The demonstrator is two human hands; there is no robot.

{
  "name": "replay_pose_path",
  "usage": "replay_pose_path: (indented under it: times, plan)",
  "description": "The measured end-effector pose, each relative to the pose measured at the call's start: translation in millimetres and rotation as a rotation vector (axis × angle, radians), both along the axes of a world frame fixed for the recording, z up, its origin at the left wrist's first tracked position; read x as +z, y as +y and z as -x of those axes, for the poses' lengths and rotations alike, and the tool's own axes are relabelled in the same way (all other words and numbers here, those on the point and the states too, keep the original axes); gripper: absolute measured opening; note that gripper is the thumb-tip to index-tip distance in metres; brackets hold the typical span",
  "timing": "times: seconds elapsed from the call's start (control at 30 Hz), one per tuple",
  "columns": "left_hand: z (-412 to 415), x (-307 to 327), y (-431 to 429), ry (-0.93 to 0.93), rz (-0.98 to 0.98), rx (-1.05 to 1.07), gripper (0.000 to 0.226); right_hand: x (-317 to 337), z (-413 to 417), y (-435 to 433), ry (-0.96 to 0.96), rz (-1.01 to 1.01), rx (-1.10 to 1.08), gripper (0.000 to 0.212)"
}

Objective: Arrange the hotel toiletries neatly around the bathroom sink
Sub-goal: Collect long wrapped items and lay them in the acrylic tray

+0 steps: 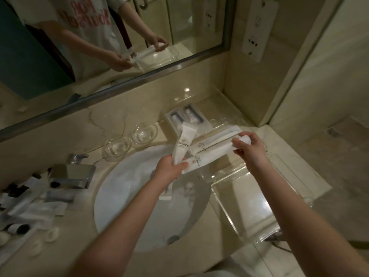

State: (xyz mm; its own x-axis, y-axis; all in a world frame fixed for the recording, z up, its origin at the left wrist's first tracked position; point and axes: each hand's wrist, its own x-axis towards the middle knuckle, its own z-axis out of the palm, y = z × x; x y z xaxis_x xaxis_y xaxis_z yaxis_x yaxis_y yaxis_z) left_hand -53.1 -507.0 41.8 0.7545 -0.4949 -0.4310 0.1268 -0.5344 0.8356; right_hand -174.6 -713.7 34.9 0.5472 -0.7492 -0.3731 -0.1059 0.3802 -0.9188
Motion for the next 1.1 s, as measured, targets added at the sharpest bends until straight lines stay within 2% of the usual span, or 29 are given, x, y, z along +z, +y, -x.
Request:
replay_pose_path:
  times: [0.17, 0.33, 0.43, 0.5, 0.57, 0.63, 0.7, 0.73, 0.8, 0.87, 0.93, 1.03, 1.1]
  plan:
    - [-6, -8, -22, -0.019, -0.033, 0.088, 0.029, -4, 7, -51, 0.042, 0.103, -0.059, 0.025]
    - [-15, -12, -25, -0.001, -0.039, 0.085, 0.022, -30, -1, -70, 0.171, 0.222, 0.046, 0.021]
    - [-18, -16, -25, 0.002, -0.048, 0.082, 0.021, -51, -10, -73, 0.258, 0.279, 0.091, 0.027]
    - [-19, -19, -24, 0.010, -0.060, 0.086, 0.023, -59, -13, -74, 0.481, 0.499, 0.171, 0.035]
    - [-19, -20, -25, 0.007, -0.082, 0.089, 0.028, -64, -12, -74, 0.715, 0.810, 0.295, 0.041]
    - [-19, -20, -27, 0.011, -0.093, 0.083, 0.031, -65, -9, -72, 0.842, 1.059, 0.413, 0.044]
    - [-19, -19, -29, 0.017, -0.091, 0.076, 0.027, -67, -5, -69, 0.920, 1.217, 0.475, 0.046]
    - [-19, -19, -30, 0.014, -0.094, 0.072, 0.025, -67, -4, -66, 0.916, 1.261, 0.479, 0.047]
    - [-19, -18, -32, 0.006, -0.093, 0.072, 0.025, -66, -4, -60, 0.790, 1.306, 0.511, 0.046]
    - [-19, -18, -32, 0.006, -0.092, 0.076, 0.028, -66, -6, -51, 0.663, 1.278, 0.674, 0.046]
    - [-19, -19, -32, 0.014, -0.096, 0.076, 0.027, -69, -10, -43, 0.668, 1.204, 0.798, 0.043]
    - [-20, -18, -31, 0.019, -0.113, 0.078, 0.027, -76, -19, -37, 0.689, 1.179, 0.794, 0.032]
    - [-20, -17, -30, 0.028, -0.109, 0.079, 0.037, -80, -24, -37, 0.682, 1.165, 0.772, 0.030]
